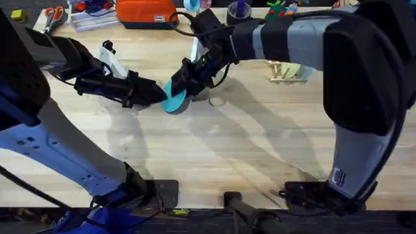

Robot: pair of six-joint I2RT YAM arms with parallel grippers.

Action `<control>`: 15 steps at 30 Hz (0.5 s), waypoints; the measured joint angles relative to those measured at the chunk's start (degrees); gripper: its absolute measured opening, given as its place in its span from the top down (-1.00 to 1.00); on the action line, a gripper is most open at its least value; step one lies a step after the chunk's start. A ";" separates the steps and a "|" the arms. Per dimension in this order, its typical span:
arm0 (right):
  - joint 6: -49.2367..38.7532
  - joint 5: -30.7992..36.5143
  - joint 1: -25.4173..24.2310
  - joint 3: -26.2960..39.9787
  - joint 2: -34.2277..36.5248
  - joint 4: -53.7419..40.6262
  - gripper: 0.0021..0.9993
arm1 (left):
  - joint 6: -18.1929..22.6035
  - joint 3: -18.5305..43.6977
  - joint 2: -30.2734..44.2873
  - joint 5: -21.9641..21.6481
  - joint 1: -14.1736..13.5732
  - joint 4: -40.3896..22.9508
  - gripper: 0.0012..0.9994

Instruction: Pick up the plates from the table one by one and place each into a slot on the dish rack.

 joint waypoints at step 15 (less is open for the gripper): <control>-2.97 -0.72 0.00 0.00 -0.02 -0.68 0.92 | 0.05 0.02 -0.46 -0.49 -0.02 -0.54 0.92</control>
